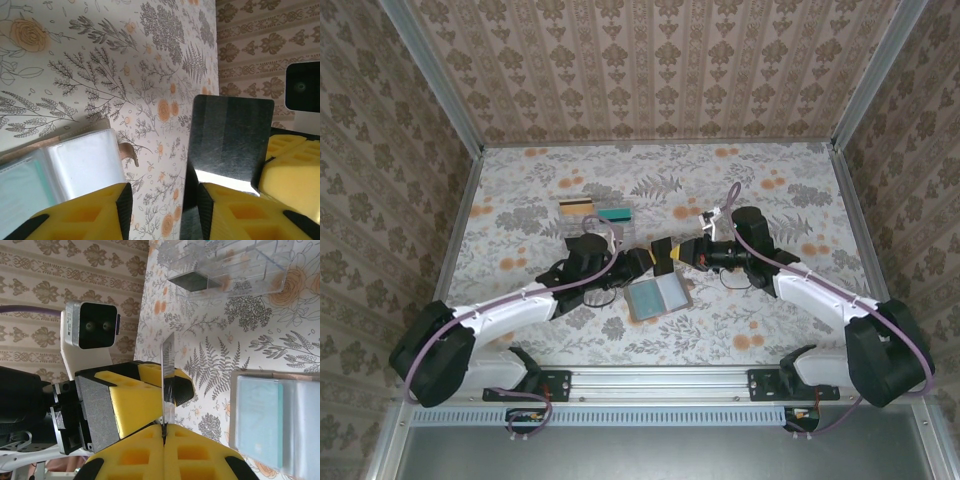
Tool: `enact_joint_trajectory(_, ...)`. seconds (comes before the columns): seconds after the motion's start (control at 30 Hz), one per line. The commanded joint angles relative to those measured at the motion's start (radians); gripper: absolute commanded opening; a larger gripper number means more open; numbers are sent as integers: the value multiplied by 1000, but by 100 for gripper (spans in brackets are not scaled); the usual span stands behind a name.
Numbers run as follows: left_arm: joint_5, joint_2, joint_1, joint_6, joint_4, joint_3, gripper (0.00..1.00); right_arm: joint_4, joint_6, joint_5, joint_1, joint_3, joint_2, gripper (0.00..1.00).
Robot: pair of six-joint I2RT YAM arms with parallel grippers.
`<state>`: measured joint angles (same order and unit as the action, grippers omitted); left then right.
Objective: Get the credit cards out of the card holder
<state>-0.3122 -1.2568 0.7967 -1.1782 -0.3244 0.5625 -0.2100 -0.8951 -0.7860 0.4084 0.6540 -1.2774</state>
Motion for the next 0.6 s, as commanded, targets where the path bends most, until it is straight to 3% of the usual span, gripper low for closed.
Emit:
enact_joint_trajectory(0.0, -26, 5, -2, -6, -58, 25, 39, -61, -28, -58, -6, -19, -17, 0)
enact_joint_trajectory(0.53, -55, 33, 2, 2, -81, 25, 11, -83, -21, -64, -6, -30, -76, 0)
enact_joint_trajectory(0.57, -54, 34, 2, 4, -78, 27, 8, -77, -17, -62, -5, -30, -78, 9)
